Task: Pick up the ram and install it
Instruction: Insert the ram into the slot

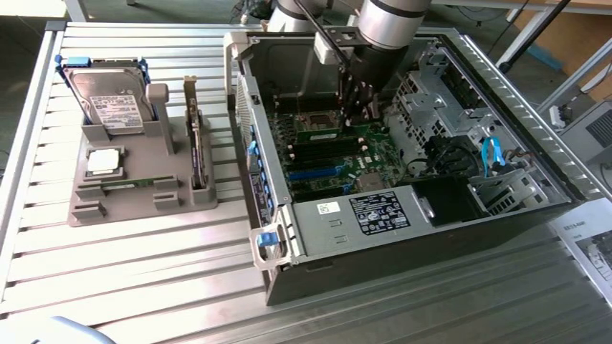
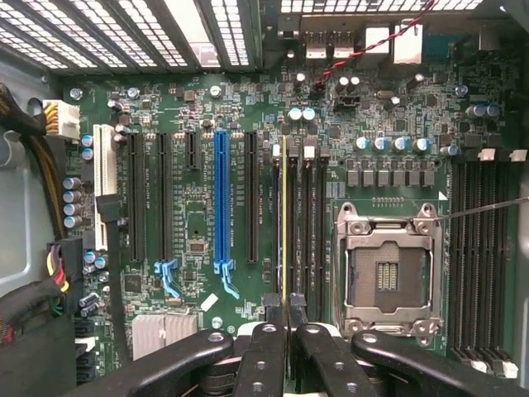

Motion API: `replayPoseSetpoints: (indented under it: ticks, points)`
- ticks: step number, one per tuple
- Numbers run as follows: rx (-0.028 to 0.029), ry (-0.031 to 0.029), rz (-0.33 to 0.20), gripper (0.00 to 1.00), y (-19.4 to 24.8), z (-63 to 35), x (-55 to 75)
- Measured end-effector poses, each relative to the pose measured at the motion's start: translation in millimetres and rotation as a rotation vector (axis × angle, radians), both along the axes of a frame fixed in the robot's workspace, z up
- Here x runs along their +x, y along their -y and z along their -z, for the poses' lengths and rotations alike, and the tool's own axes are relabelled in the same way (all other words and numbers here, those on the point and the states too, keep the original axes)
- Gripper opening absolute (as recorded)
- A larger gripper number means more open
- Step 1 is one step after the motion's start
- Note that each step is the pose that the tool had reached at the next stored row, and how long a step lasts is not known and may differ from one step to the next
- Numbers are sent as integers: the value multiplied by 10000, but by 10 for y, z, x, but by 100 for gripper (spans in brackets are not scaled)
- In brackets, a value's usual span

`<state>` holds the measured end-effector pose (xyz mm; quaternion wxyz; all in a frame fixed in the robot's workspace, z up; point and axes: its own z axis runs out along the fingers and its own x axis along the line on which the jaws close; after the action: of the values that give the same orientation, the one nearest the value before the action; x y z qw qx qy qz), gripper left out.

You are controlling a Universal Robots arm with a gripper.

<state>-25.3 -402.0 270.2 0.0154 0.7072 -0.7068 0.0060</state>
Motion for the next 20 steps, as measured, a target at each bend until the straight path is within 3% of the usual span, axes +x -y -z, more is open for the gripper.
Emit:
replayPoseSetpoints:
  ticks: [6,20]
  points:
    - [0,0,0,12,0,59,0]
    - [2,1,0,12,-1,67,50]
